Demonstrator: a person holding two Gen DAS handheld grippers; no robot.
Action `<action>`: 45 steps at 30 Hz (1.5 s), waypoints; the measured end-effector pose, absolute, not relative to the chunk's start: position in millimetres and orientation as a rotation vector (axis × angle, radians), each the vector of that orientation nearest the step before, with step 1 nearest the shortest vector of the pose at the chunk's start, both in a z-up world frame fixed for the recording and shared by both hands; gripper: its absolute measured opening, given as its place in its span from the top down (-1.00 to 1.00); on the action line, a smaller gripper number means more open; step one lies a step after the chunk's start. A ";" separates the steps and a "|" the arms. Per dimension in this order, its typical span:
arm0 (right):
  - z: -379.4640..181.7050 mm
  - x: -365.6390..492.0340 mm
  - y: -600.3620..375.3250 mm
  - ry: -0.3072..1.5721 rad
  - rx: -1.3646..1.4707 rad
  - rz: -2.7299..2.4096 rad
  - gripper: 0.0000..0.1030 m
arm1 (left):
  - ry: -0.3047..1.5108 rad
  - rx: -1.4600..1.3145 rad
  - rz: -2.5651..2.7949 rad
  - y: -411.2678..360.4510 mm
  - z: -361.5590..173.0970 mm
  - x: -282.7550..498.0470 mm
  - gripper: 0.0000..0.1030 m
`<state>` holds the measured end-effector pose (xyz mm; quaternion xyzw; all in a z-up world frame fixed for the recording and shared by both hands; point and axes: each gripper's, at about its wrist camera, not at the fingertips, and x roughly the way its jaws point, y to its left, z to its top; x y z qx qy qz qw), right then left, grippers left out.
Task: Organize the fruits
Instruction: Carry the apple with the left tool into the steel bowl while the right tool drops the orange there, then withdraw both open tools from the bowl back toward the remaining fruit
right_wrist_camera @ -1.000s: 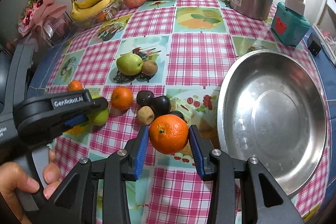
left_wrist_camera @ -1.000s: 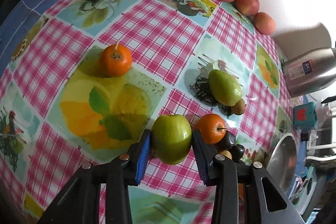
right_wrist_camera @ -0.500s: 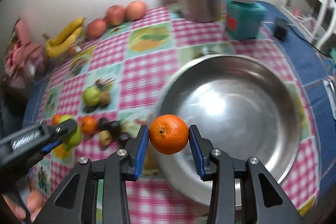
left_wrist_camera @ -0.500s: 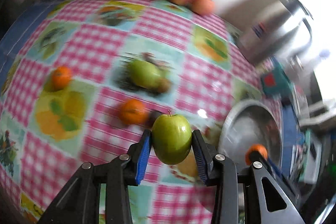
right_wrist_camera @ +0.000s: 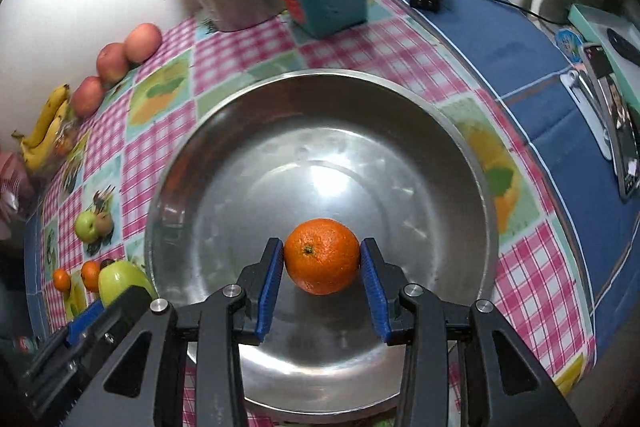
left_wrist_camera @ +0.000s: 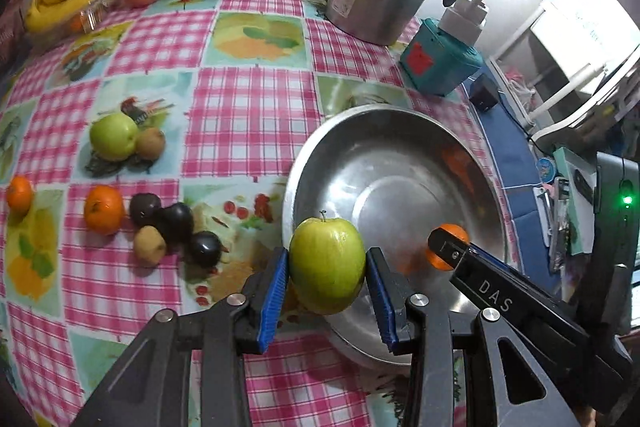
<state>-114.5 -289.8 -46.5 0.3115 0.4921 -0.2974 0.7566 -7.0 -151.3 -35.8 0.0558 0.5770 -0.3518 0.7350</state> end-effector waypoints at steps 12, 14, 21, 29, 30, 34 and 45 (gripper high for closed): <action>-40.7 -115.1 -291.1 1.062 0.645 -0.680 -0.25 | 1.270 0.087 -0.675 -129.5 -33.3 6.9 -0.34; -40.8 -114.0 -291.0 1.066 0.636 -0.681 -0.32 | 1.252 0.108 -0.596 -120.2 -33.3 13.2 -0.48; -38.5 -110.3 -286.5 1.067 0.574 -0.678 -0.67 | 1.192 0.210 -0.325 -87.1 -38.2 28.8 -1.00; -36.4 -102.2 -275.4 1.055 0.546 -0.632 -0.87 | 1.104 0.299 -0.225 -71.6 -27.3 33.6 -1.00; -36.4 -101.5 -273.8 1.054 0.544 -0.626 -0.87 | 1.099 0.304 -0.217 -70.7 -26.4 33.5 -1.00; -35.8 -97.3 -267.3 1.045 0.525 -0.603 -0.87 | 1.131 0.235 -0.192 -61.3 -25.2 37.7 -1.00; -33.3 -90.5 -254.2 1.016 0.548 -0.579 -0.87 | 1.096 0.180 -0.112 -31.2 -19.3 62.3 -1.00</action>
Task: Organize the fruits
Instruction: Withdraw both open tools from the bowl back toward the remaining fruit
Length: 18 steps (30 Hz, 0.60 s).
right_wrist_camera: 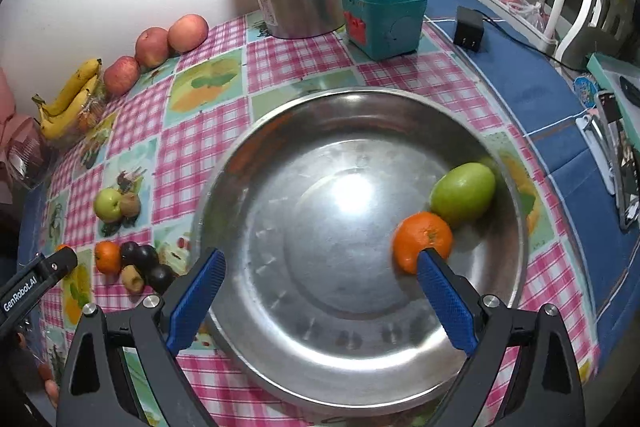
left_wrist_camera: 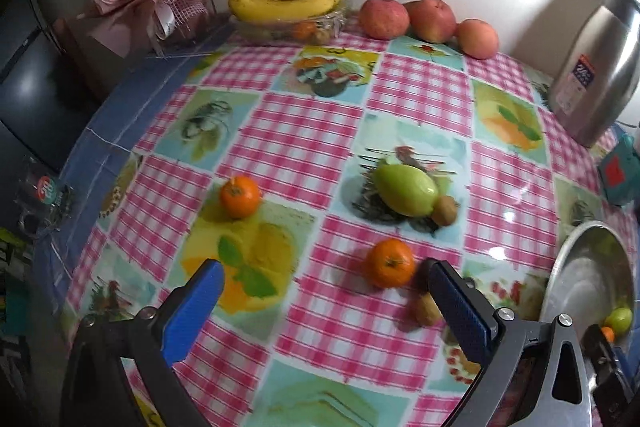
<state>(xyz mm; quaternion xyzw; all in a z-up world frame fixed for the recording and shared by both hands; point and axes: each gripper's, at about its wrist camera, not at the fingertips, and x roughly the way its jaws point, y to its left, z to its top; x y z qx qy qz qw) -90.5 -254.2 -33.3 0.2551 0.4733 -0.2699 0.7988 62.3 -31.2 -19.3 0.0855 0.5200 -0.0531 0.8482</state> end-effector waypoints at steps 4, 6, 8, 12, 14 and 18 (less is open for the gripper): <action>-28.0 -83.2 -244.0 1.004 0.533 -0.573 -0.87 | 1.091 0.182 -0.123 -23.7 -19.5 73.0 -1.00; -24.4 -79.8 -237.0 0.997 0.512 -0.569 -0.87 | 1.068 0.184 -0.132 -19.0 -15.4 75.8 -1.00; -22.9 -77.1 -231.9 0.997 0.496 -0.568 -0.87 | 1.046 0.202 -0.153 -13.2 -10.6 79.9 -1.00; -23.6 -71.4 -221.3 1.012 0.490 -0.558 -0.87 | 1.010 0.243 -0.164 6.0 -2.9 89.3 -1.00; -24.2 -67.3 -215.7 1.017 0.493 -0.540 -0.87 | 1.009 0.234 -0.164 16.9 0.9 93.8 -1.00; -25.7 -59.2 -204.7 1.017 0.509 -0.497 -0.87 | 1.007 0.189 -0.160 40.8 7.4 104.0 -1.00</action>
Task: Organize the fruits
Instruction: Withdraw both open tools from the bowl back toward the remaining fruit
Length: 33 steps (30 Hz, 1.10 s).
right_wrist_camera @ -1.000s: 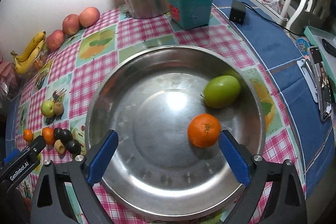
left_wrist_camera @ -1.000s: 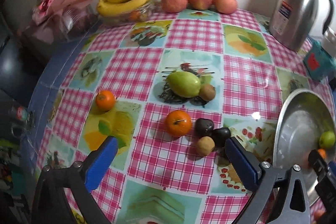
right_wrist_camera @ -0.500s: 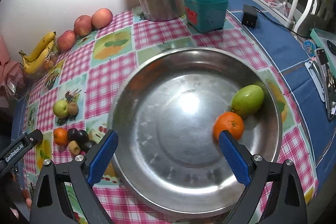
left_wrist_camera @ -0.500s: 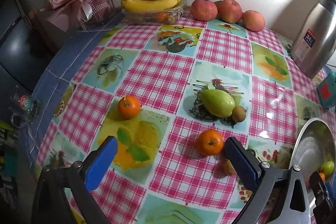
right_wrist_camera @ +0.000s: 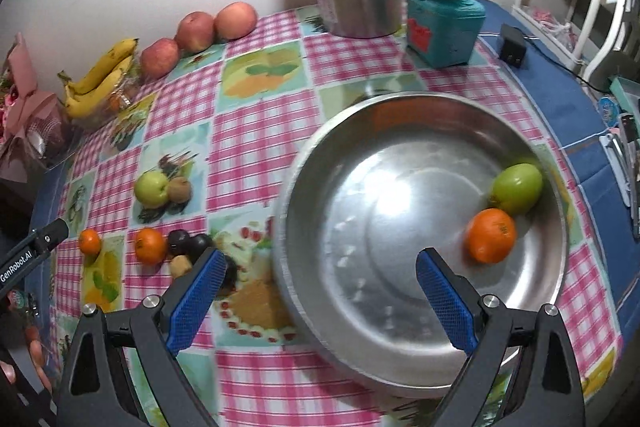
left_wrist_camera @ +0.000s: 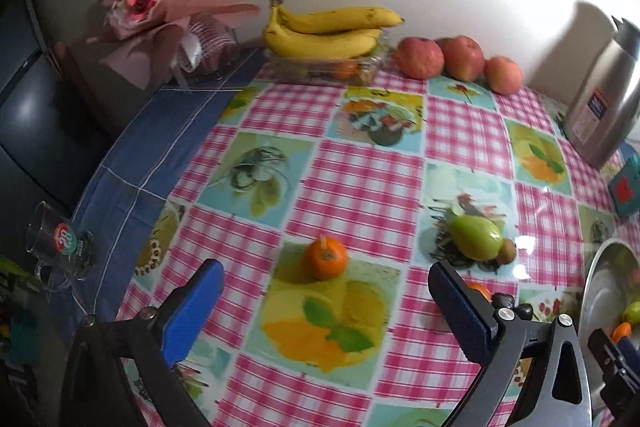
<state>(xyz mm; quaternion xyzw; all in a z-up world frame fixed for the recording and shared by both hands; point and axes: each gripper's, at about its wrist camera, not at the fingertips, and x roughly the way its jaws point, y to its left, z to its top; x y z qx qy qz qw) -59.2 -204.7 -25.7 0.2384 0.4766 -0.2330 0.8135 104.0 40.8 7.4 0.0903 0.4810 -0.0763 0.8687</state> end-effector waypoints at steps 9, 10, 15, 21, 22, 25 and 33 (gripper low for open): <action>-18.5 -37.8 -177.6 0.998 0.489 -0.416 -0.87 | 1.022 0.110 -0.113 87.2 10.3 116.8 -1.00; -17.2 -34.7 -173.8 0.994 0.488 -0.401 -0.87 | 1.024 0.102 -0.105 91.3 10.0 117.7 -1.00; -10.3 -25.0 -156.8 0.960 0.458 -0.348 -0.87 | 1.036 0.051 -0.083 105.0 8.5 119.0 -1.00; -6.1 -20.3 -147.7 0.948 0.450 -0.279 -0.87 | 1.058 0.022 -0.115 96.8 3.5 118.5 -1.00; -5.9 -19.0 -146.2 0.947 0.451 -0.262 -0.87 | 1.062 0.022 -0.121 94.7 2.3 118.5 -1.00; -4.8 -17.0 -140.6 0.944 0.429 -0.228 -0.87 | 1.076 0.032 -0.137 88.4 0.0 118.3 -1.00; -11.4 -11.6 -136.3 0.959 0.399 -0.162 -0.87 | 1.116 0.055 -0.224 66.3 -3.9 114.6 -1.00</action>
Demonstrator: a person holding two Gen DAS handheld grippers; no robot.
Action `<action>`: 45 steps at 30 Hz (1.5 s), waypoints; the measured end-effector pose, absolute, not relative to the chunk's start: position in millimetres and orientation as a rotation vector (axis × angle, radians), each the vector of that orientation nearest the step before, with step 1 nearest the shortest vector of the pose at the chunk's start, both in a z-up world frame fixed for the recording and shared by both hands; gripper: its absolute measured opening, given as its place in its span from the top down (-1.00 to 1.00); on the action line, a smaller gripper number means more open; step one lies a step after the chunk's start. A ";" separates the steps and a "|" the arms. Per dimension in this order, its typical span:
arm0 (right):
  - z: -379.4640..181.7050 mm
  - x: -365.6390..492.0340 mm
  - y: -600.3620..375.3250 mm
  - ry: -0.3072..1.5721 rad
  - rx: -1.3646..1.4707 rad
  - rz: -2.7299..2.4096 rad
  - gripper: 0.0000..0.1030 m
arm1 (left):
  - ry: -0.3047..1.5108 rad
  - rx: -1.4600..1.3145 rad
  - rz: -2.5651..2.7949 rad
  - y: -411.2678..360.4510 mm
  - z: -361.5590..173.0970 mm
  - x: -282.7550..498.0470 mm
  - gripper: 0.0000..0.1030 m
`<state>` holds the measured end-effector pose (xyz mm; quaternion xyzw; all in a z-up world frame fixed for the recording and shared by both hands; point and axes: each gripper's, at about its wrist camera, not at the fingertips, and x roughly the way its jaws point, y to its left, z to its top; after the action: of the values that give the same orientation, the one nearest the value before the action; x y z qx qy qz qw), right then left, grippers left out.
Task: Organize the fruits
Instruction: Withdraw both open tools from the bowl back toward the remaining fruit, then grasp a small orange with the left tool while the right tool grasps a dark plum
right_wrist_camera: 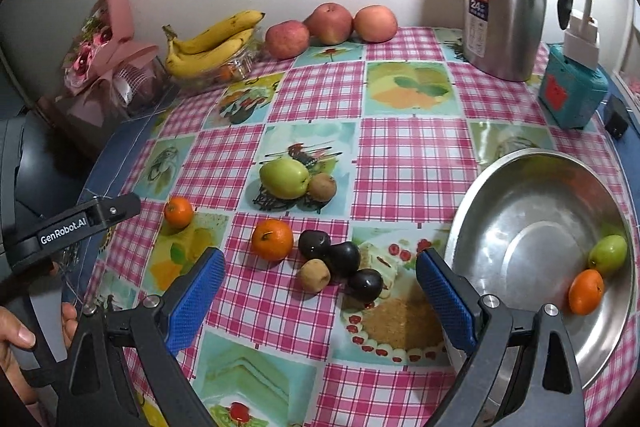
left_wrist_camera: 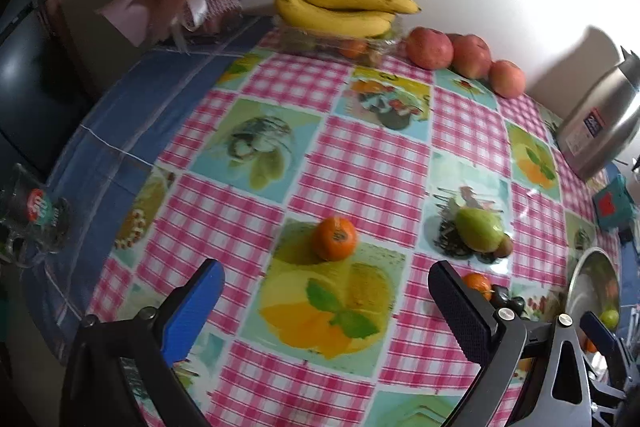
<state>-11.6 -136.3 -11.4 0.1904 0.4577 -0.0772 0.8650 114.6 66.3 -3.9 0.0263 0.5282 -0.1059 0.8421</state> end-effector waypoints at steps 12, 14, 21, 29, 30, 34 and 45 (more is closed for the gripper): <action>-18.8 -11.3 -143.7 0.965 0.381 -0.174 -0.86 | 1.162 0.075 -0.324 27.8 -18.0 102.6 -0.99; -20.6 -10.6 -145.9 0.975 0.393 -0.186 -0.86 | 1.149 0.091 -0.331 21.1 -17.2 100.3 -0.99; -26.1 -10.4 -151.9 1.004 0.414 -0.194 -0.64 | 1.117 0.126 -0.349 5.4 -16.3 97.0 -0.98; -22.1 -10.4 -149.4 0.996 0.344 -0.198 -0.41 | 1.123 0.043 -0.377 3.6 -14.7 96.5 -0.89; -21.1 -10.3 -149.1 0.992 0.337 -0.200 -0.34 | 1.123 0.042 -0.382 2.6 -14.3 96.2 -0.88; -17.9 -9.9 -148.7 0.980 0.319 -0.199 -0.19 | 1.125 0.047 -0.400 -2.0 -14.5 94.3 -0.81; -31.7 -8.0 -151.6 1.038 0.344 -0.185 0.09 | 1.184 0.038 -0.426 -10.6 -32.2 93.2 -0.49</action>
<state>-8.0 -151.6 -31.7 0.1634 0.4928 -0.0878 0.8502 93.2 -10.6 -32.2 0.0176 0.5535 -0.1992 0.8085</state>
